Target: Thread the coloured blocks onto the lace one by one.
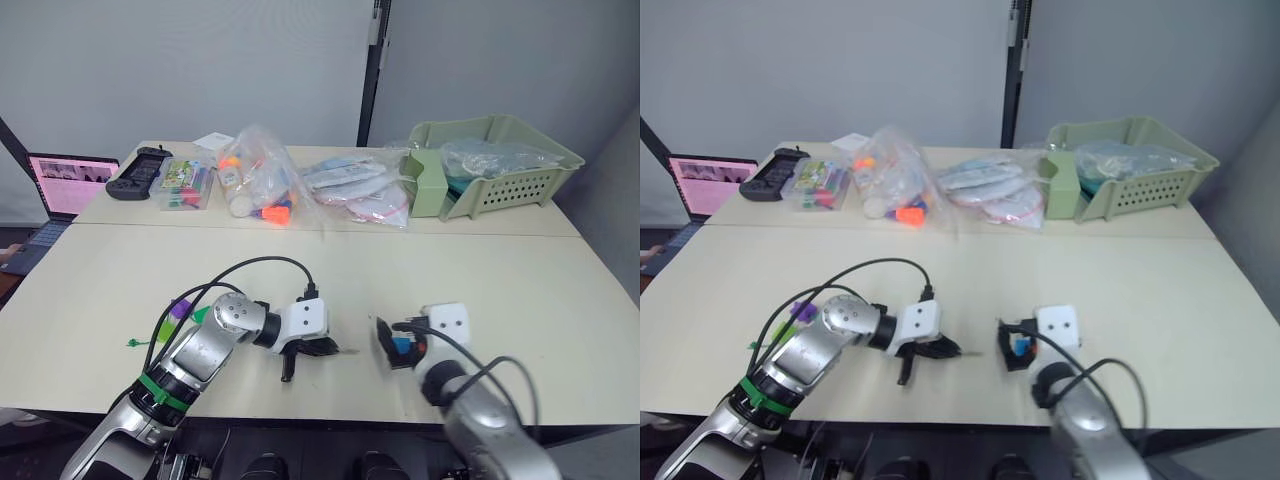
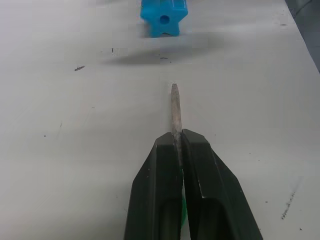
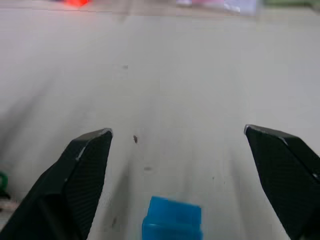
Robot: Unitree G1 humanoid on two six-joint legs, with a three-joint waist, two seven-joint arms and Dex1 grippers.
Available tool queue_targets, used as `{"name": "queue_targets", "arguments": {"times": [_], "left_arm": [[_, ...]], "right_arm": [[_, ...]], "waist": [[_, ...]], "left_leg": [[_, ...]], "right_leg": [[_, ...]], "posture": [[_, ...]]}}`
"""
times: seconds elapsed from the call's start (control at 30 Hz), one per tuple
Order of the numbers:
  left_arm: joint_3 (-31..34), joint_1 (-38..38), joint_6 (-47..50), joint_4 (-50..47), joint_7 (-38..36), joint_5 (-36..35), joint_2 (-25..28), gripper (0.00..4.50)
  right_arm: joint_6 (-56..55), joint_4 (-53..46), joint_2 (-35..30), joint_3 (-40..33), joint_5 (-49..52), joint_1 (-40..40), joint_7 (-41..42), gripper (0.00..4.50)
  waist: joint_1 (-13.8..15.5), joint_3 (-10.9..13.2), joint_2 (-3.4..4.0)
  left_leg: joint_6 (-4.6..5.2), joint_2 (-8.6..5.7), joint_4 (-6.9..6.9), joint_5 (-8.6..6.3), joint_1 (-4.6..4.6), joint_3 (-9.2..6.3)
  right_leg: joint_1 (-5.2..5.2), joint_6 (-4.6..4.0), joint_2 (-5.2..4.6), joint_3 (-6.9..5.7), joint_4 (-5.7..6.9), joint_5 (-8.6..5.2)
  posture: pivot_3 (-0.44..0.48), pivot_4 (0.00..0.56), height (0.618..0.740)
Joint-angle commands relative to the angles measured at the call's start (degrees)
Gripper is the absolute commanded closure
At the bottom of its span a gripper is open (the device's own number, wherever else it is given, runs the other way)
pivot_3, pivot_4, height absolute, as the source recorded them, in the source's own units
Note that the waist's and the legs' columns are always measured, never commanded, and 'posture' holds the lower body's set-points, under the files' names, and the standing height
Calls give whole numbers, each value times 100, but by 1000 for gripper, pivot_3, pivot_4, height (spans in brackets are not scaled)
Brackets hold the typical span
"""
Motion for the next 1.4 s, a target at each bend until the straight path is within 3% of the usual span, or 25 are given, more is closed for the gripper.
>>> {"name": "queue_targets", "arguments": {"times": [0.03, 0.17, 0.27, 0.37, 0.47, 0.73, 0.77, 1.03, 1.4], "left_arm": [[107, -37, -53, -122, 32, -43, -26, 4500], [108, -27, -49, -121, 57, -31, -41, 4500], [110, -12, -13, -172, 68, -35, -46, 4500], [109, 16, 32, -247, 81, -47, -48, 4500], [100, 81, 81, -364, 90, -60, -36, 4500], [122, 171, 289, -673, 116, -110, 7, 4500], [129, 172, 328, -714, 118, -122, 14, 4500], [31, -19, 1076, -1073, 309, -110, -68, 4500], [-900, -834, 3226, -1699, 675, 176, 39, 4500]], "right_arm": [[197, 77, -1068, -640, 1237, -388, 1782, 23], [125, 1036, -2607, -793, 2078, -1023, 3819, 23], [-549, 1764, -3423, -276, 1800, -1367, 4979, 23], [-1771, 2626, -3791, 509, 888, -1741, 5638, 23], [-2699, 3385, -3728, 1075, 243, -2174, 5958, 23], [-3592, 4341, -3327, 1402, -251, -2587, 6159, 23], [-3603, 4387, -3304, 1401, -261, -2573, 6162, 533], [-3582, 4468, -3147, 1290, -262, -2479, 6113, 3139], [-2563, 3244, -2930, 1607, -473, -2148, 5619, 3139]], "waist": [[-7, 1, 0], [-26, 5, -4], [-10, 5, -4], [-8, 6, -5], [-10, 6, -5], [41, 6, -5], [55, 6, -5], [123, 6, -5], [110, 6, -5]], "left_leg": [[0, 0, 0, 0, 0, 4], [1, -1, -1, 0, 7, 16], [2, 2, -5, -1, 6, 19], [4, 3, -8, -2, 1, 21], [4, -1, -7, -2, -3, 28], [3, 0, -6, -2, -5, 26], [3, 0, -5, -2, -6, 26], [3, 1, 0, -2, -4, 26], [3, -2, 3, -2, -3, 20]], "right_leg": [[1, 0, 3, -1, 0, 0], [9, 0, 11, -1, -5, 0], [10, 0, 17, -4, -14, 0], [10, -3, 18, -5, -29, 2], [7, -5, 12, -2, -31, 6], [5, -13, 6, 0, -29, 14], [5, -13, 5, 0, -29, 14], [7, -13, 5, 0, -27, 17], [6, -12, 14, 0, -21, 17]], "posture": [[0, 150, 740], [0, 150, 740], [0, 150, 740], [0, 150, 740], [0, 150, 740], [0, 150, 740], [0, 150, 740], [0, 150, 740], [0, 150, 740]]}}
